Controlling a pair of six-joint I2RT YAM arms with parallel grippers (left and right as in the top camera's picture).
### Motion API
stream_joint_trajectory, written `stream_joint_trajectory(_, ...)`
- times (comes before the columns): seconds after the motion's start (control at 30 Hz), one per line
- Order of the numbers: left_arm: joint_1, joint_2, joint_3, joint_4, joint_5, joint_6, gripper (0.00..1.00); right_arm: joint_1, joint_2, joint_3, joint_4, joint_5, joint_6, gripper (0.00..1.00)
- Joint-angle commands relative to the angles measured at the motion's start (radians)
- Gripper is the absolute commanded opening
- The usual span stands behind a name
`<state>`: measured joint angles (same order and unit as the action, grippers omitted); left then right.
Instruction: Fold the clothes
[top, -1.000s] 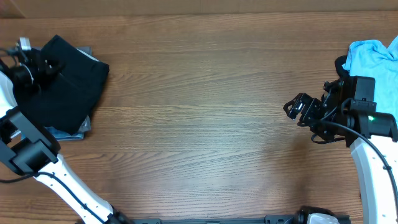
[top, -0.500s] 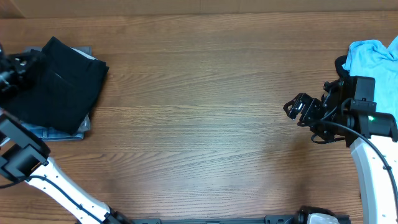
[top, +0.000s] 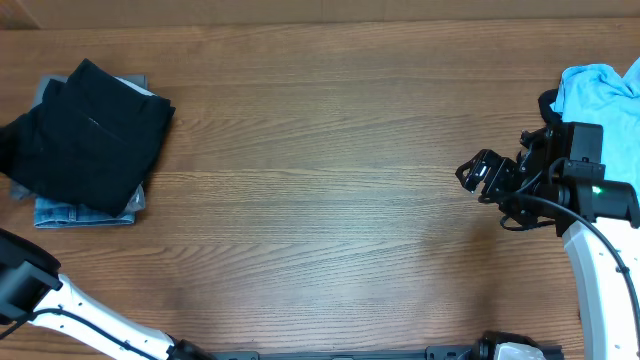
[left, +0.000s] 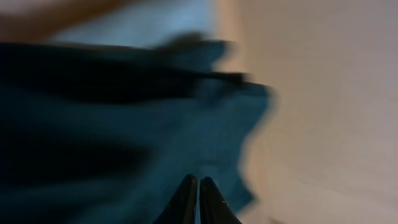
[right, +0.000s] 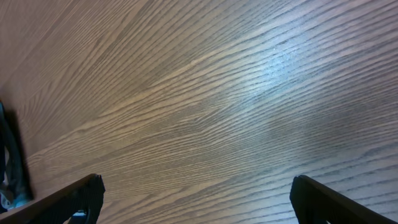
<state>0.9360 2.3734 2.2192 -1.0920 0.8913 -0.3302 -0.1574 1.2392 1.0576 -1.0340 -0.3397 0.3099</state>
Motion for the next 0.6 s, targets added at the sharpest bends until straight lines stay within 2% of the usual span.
stream_joint_trajectory(0.0, -0.008, -0.005, -0.085, 0.024, -0.289, 0.045, 0.07, -0.003, -0.002, 0.002, 0.003, 0.006, -0.002, 1.00)
stream_joint_trajectory(0.07, -0.008, -0.005, -0.127, 0.036, -0.347, 0.032, 0.07, -0.003, -0.002, 0.002, 0.003, 0.006, -0.002, 1.00)
stream_joint_trajectory(0.17, -0.008, -0.005, -0.195, 0.018, -0.513, -0.060, 0.05, -0.003, -0.002, 0.002, 0.003, 0.006, -0.002, 1.00)
stream_joint_trajectory(0.23, -0.008, -0.005, -0.222, 0.007, -0.544, -0.074, 0.04, -0.003, -0.002, 0.002, 0.003, 0.006, -0.002, 1.00)
stream_joint_trajectory(0.3, -0.010, -0.007, -0.225, -0.014, -0.524, -0.074, 0.04, -0.003, -0.002, 0.002, 0.003, 0.006, -0.002, 1.00)
stream_joint_trajectory(0.4, -0.010, -0.038, -0.203, -0.027, -0.408, -0.074, 0.04, -0.003, -0.002, 0.002, 0.003, 0.006, -0.002, 1.00)
stream_joint_trajectory(0.57, -0.038, -0.207, -0.134, -0.022, -0.312, -0.114, 0.07, -0.003, -0.002, 0.002, 0.003, 0.006, -0.002, 1.00)
